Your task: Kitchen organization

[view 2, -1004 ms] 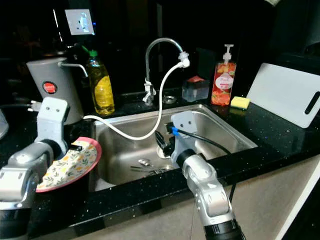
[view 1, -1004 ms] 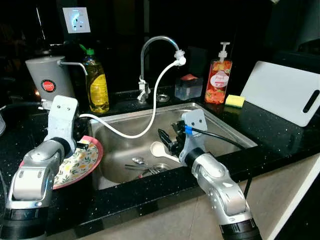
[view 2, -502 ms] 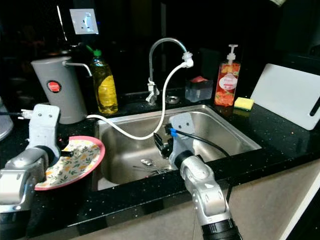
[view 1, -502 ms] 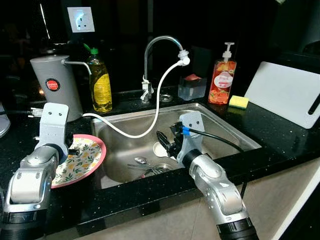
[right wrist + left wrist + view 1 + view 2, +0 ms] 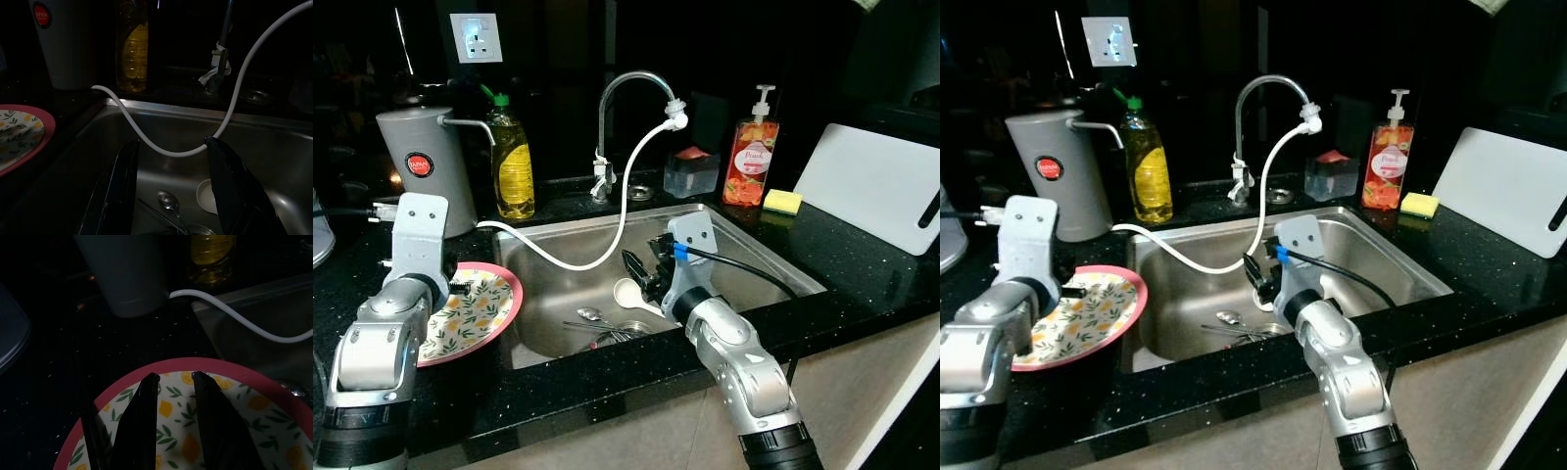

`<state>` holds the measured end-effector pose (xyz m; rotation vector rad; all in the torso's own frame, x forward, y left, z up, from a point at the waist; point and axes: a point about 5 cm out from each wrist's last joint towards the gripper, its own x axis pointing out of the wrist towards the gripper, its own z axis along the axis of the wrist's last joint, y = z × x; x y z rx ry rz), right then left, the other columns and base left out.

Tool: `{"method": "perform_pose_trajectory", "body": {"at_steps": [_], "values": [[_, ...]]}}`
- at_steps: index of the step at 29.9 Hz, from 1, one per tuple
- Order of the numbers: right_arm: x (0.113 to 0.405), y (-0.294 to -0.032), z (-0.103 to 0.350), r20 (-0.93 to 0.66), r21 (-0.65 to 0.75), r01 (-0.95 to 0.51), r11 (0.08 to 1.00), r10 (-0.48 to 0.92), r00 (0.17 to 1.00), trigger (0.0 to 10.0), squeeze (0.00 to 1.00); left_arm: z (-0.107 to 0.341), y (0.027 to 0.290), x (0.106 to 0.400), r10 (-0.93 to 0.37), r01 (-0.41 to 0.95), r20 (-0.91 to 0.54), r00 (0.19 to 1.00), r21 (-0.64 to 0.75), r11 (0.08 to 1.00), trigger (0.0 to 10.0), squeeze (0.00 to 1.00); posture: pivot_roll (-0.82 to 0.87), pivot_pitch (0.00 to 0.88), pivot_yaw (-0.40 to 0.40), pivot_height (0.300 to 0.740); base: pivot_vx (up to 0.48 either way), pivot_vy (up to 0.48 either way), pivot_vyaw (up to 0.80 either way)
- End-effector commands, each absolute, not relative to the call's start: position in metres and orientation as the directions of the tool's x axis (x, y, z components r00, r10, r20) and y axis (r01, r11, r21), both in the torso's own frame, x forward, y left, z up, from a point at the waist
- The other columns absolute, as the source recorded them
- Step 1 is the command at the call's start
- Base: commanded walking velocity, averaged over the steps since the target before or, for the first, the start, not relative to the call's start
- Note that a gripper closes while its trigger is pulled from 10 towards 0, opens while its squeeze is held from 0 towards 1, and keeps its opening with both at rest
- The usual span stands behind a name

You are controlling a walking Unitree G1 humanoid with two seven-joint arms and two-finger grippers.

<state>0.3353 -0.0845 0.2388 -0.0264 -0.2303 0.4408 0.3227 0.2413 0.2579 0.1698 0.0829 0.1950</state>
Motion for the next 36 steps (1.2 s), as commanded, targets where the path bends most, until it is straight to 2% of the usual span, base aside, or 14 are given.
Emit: {"method": "perform_pose_trajectory", "body": {"at_steps": [1,10,27,33,34,36], "values": [[0.336,-0.081,0.241,0.224,-0.088,-0.431,0.898,0.440,0.870,10.0,0.00,0.255,0.245,0.321,0.225,-0.209,-0.077,0.971,0.174,0.962,10.0,0.00,0.06,0.000,-0.019,0.740,0.000,0.000,0.00],[0.337,-0.081,0.239,0.221,-0.076,-0.430,0.900,0.436,0.872,10.0,0.00,0.256,0.240,0.318,0.221,-0.209,-0.064,0.973,0.156,0.966,10.0,0.00,0.08,0.000,-0.030,0.740,0.000,0.000,0.00],[0.337,-0.084,0.240,0.228,-0.077,-0.420,0.904,0.426,0.875,10.0,0.00,0.260,0.246,0.316,0.256,-0.243,-0.076,0.964,0.150,0.958,10.0,0.00,0.06,0.000,-0.015,0.740,0.000,0.000,0.00],[0.337,-0.085,0.240,0.229,-0.070,-0.415,0.907,0.419,0.879,10.0,0.00,0.263,0.255,0.315,0.319,-0.302,-0.092,0.943,0.158,0.940,10.0,0.00,0.08,0.000,-0.017,0.740,0.000,0.000,0.00],[0.337,-0.083,0.237,0.224,-0.065,-0.416,0.907,0.419,0.880,10.0,0.00,0.262,0.270,0.312,0.399,-0.383,-0.124,0.909,0.132,0.914,10.0,0.00,0.08,0.000,-0.010,0.740,0.000,0.000,0.00],[0.337,-0.082,0.237,0.224,-0.064,-0.417,0.906,0.421,0.879,10.0,0.00,0.260,0.276,0.310,0.429,-0.416,-0.142,0.892,0.115,0.902,10.0,0.00,0.07,0.000,-0.010,0.740,0.000,0.000,0.00]]}}
